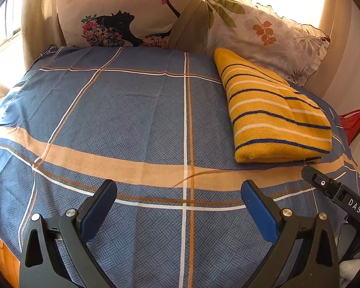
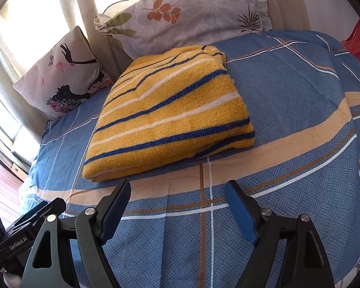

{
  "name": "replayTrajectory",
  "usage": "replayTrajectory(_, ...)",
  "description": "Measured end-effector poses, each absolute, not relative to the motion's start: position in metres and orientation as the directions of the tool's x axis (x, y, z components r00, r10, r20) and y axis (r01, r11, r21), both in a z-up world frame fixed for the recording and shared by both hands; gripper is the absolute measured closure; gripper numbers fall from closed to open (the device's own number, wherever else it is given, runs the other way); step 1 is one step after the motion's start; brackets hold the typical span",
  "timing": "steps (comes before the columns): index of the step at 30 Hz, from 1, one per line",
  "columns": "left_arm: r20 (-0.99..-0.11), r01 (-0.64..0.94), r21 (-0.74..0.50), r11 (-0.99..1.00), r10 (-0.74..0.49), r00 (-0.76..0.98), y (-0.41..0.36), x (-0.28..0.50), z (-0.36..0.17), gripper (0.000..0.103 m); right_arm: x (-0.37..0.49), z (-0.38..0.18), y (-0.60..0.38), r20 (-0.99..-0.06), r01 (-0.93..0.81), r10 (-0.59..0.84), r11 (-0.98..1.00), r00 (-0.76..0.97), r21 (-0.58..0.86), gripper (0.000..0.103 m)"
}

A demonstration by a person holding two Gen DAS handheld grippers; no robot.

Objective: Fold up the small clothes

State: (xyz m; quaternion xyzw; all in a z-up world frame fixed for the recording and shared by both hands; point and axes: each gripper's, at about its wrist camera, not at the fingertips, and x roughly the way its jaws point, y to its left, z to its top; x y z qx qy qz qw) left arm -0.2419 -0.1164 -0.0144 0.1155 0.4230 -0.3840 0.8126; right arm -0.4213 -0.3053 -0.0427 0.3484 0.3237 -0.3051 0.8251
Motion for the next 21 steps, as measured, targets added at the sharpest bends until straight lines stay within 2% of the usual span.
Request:
replayTrajectory(10, -0.728, 0.688, -0.095, 0.719, -0.522, 0.445, -0.100, -0.240, -0.003, 0.000, -0.413, -0.039, -0.296, -0.747, 0.719, -0.277, 0.593, 0.605, 0.362, 0.018)
replayTrajectory(21, -0.545, 0.617, -0.035, 0.786, -0.533, 0.648, -0.067, -0.263, 0.037, 0.000, -0.410, -0.025, -0.275, -0.731, 0.699, -0.295, 0.633, 0.616, 0.334, 0.018)
